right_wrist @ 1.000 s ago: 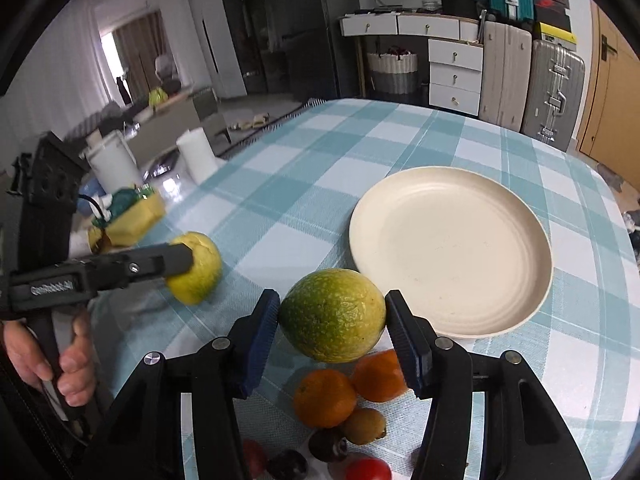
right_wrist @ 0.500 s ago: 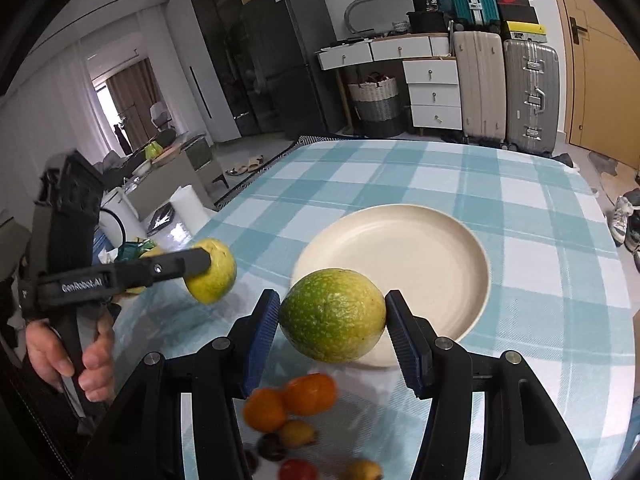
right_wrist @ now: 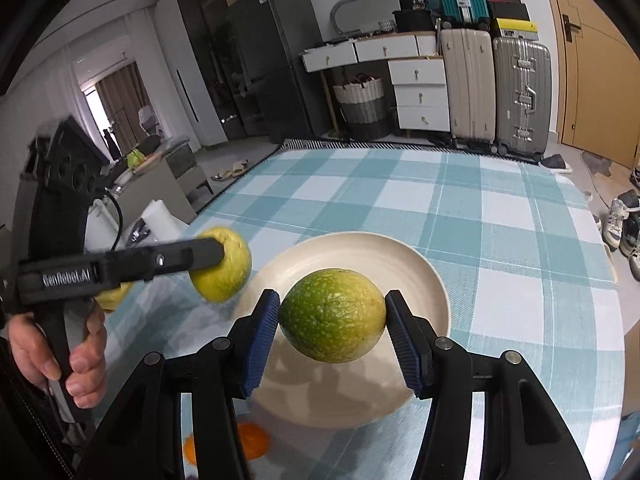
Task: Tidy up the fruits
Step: 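Carry both citrus fruits over the cream plate and lower them onto it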
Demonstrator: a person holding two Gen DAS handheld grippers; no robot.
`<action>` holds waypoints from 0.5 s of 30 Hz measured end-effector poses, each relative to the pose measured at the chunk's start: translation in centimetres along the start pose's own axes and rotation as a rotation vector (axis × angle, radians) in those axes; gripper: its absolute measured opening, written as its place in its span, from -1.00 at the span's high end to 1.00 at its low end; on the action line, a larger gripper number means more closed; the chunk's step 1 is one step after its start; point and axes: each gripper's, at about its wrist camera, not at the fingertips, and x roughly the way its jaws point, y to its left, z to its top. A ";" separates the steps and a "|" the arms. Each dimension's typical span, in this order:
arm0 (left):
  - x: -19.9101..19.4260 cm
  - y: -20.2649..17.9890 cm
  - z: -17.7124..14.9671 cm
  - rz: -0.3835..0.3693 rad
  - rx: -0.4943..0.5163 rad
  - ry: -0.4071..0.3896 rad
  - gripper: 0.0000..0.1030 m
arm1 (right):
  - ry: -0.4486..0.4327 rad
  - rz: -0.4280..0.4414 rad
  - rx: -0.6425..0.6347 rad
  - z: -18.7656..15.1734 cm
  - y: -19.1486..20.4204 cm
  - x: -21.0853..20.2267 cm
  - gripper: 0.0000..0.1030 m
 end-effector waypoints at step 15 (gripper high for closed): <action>10.3 2.8 3.5 -0.022 -0.068 0.135 0.21 | 0.037 -0.014 0.017 0.9 -3.0 5.7 -0.08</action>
